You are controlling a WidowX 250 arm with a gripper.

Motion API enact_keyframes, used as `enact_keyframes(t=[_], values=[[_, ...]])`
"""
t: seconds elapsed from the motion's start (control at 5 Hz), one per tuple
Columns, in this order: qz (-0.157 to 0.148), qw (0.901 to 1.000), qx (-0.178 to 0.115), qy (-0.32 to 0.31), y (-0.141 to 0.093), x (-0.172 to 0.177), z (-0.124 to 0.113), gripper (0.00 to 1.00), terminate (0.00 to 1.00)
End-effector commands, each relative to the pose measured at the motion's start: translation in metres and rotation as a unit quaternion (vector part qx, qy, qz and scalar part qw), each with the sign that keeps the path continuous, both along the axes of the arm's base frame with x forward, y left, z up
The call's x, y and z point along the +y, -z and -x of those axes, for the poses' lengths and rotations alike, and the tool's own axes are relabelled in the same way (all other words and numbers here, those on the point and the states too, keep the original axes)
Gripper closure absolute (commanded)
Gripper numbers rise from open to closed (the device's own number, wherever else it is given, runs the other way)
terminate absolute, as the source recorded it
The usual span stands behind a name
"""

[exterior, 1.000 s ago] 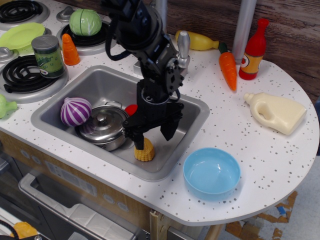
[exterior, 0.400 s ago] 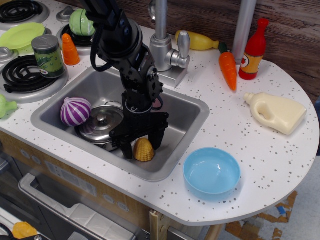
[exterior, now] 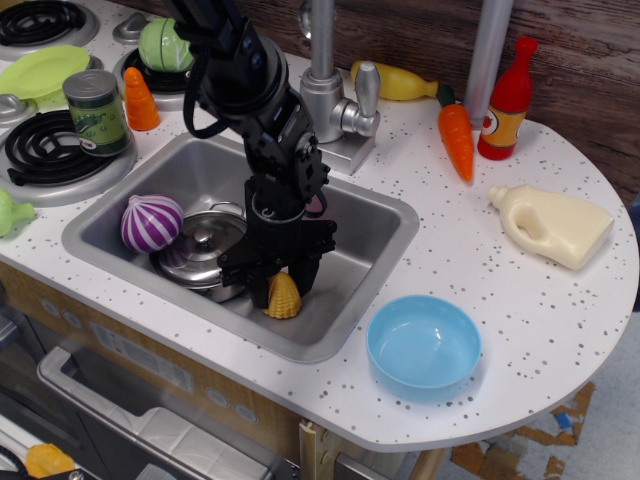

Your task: Put corn into bowl

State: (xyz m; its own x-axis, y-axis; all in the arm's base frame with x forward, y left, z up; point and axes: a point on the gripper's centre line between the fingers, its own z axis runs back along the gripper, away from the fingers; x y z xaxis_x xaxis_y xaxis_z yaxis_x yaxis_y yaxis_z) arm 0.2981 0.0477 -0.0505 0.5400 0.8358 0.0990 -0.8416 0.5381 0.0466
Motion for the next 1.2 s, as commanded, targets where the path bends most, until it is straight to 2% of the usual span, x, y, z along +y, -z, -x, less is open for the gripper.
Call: enact_keyframes(t=[0.0, 0.2, 0.4, 0.6, 0.8, 1.0], values=[[-0.05, 0.9975, 0.012, -0.049, -0.087, -0.03, -0.005, 1.0, 0.0], [-0.067, 0.9935, 0.031, -0.087, -0.136, -0.072, -0.001, 1.0, 0.0], [-0.057, 0.9896, 0.054, -0.12, -0.153, -0.116, 0.007, 1.0, 0.0], [-0.053, 0.9865, 0.056, -0.144, -0.163, -0.147, 0.018, 1.0, 0.0], [-0.026, 0.9885, 0.041, -0.143, -0.144, -0.155, 0.026, 1.0, 0.0], [-0.003, 0.9896, 0.025, -0.141, -0.132, -0.147, 0.028, 0.0, 0.0]])
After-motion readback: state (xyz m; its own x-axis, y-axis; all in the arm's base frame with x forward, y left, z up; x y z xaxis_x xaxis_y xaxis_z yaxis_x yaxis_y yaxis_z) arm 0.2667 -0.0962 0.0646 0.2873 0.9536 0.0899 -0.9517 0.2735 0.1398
